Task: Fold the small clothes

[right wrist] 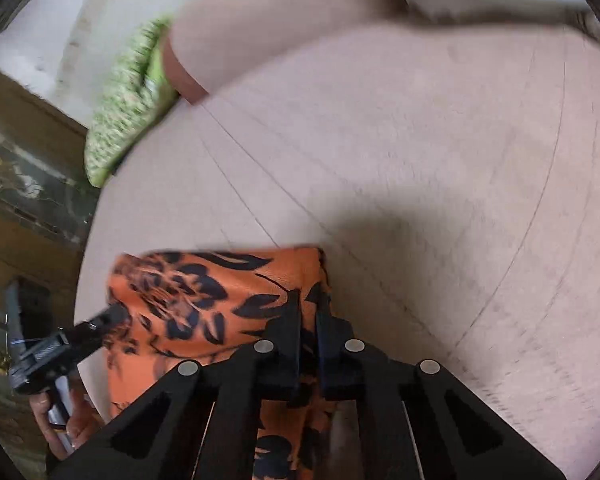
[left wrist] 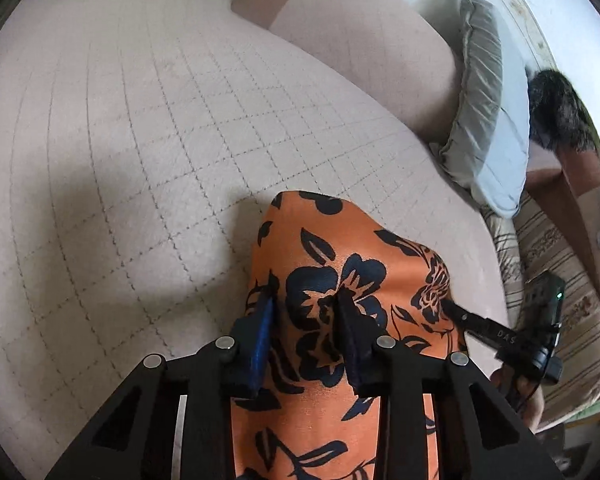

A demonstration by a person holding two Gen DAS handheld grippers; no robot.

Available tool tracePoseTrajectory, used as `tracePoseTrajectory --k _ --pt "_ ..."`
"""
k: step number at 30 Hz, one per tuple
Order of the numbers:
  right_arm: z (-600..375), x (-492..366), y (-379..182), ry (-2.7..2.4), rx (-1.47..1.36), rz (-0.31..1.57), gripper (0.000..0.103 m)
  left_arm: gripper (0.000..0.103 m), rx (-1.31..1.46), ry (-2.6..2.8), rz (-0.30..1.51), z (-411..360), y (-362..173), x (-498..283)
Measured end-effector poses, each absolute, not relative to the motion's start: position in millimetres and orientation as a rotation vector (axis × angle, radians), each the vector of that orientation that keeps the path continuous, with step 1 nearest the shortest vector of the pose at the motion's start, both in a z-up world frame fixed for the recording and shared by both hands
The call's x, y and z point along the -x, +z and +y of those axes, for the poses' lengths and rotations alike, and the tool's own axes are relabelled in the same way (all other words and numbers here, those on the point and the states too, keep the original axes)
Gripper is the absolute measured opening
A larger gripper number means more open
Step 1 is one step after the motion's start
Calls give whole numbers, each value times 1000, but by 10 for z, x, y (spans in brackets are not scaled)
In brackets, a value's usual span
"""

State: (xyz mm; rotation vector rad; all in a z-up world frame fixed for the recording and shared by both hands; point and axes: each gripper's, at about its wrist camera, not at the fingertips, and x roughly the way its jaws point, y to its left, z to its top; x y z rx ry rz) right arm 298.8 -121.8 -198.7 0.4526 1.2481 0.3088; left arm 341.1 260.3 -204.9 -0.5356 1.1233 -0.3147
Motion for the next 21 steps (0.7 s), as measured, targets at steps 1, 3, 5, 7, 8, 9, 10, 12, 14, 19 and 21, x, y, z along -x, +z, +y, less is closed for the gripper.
tracePoseTrajectory --k 1,3,5,7,8,9,10,12,14,19,21 --pt "-1180 -2978 -1956 304 -419 1235 5 34 523 -305 1114 2586 -2031 -3398" --pt "-1150 -2959 -1847 301 -401 1221 6 36 510 -287 1103 2506 -1969 -3326" --pt "-1170 -2898 -1688 327 -415 1183 14 36 509 -287 1103 2487 -1885 -3262" --pt "-1176 -2829 -1550 348 -414 1156 29 39 509 -290 1111 2489 -1788 -3208" --pt "-1192 -2786 -1501 374 -432 1147 42 41 495 -299 1115 2487 -1745 -3184" --pt "-1209 -2752 -1468 394 -454 1139 46 44 473 -296 1120 2486 -1725 -3153" --pt "-1235 -2718 -1455 410 -477 1137 47 45 456 -283 1134 2500 -1607 -3030" --pt "-1240 -2677 -1483 421 -496 1165 47 45 464 -275 1168 2538 -1637 -2962" --pt "-1212 -2656 -1555 390 -482 1206 42 45 500 -287 1186 2563 -1651 -2855" --pt "-1295 -2434 -1745 369 -514 1234 14 40 521 -264 1181 2583 -1822 -2763" --pt "-1305 -2438 -1829 351 -510 1231 11 39 517 -267 1199 2552 -1927 -2812"
